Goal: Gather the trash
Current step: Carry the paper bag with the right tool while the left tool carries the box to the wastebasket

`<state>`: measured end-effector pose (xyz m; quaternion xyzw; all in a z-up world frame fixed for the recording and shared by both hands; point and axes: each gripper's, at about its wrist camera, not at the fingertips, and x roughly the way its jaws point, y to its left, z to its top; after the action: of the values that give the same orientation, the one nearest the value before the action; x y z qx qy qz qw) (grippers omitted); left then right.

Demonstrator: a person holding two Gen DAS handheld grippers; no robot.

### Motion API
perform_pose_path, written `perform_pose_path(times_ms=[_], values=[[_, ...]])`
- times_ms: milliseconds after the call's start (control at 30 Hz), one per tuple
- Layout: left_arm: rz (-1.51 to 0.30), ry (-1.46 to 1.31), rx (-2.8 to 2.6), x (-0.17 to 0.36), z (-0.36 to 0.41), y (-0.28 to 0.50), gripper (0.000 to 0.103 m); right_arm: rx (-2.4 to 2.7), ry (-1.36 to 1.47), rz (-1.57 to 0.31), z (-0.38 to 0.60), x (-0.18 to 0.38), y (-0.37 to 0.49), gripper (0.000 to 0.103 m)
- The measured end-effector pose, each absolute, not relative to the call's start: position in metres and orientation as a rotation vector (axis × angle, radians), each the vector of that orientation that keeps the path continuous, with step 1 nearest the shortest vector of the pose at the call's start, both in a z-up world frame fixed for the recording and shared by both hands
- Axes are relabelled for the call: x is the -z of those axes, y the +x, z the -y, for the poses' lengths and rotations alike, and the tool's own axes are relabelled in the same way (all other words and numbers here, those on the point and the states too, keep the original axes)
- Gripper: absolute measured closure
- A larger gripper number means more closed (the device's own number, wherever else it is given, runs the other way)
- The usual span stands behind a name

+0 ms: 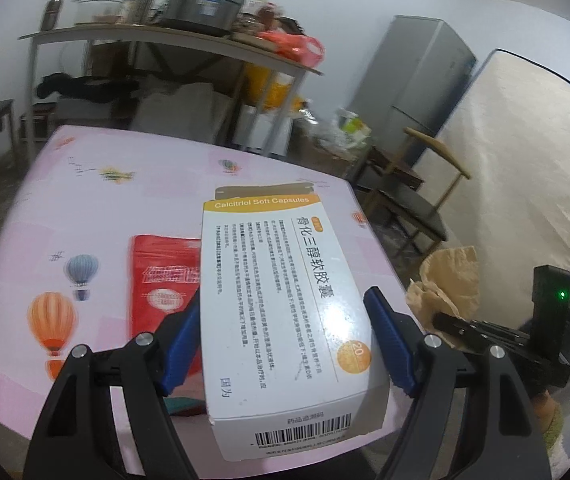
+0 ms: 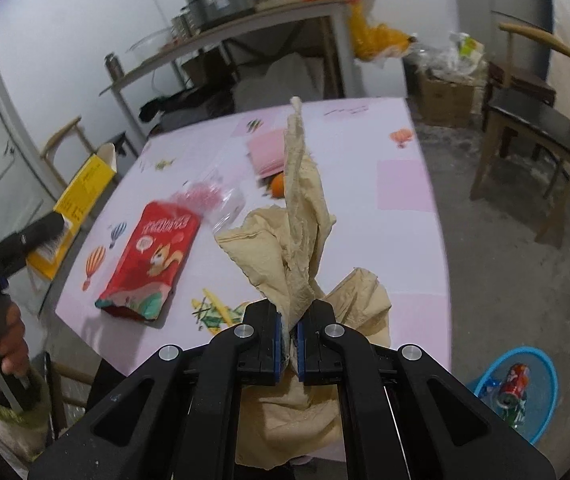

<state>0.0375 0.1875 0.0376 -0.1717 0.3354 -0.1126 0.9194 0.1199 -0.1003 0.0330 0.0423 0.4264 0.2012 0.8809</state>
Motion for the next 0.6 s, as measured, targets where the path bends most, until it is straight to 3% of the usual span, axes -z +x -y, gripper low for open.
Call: perform_pose_path(times_ms=[367, 600], values=[[-0.783, -0.380, 0.511, -0.041, -0.097, 0.073, 0.028, -0.202, 0.195, -0.800, 0.184, -0.054, 0.089, 0.099], [-0.900, -0.280, 0.728, -0.036, 0.014, 0.097, 0.027, 0.061, 0.328, -0.764, 0.281, -0.045, 0.043, 0.099]])
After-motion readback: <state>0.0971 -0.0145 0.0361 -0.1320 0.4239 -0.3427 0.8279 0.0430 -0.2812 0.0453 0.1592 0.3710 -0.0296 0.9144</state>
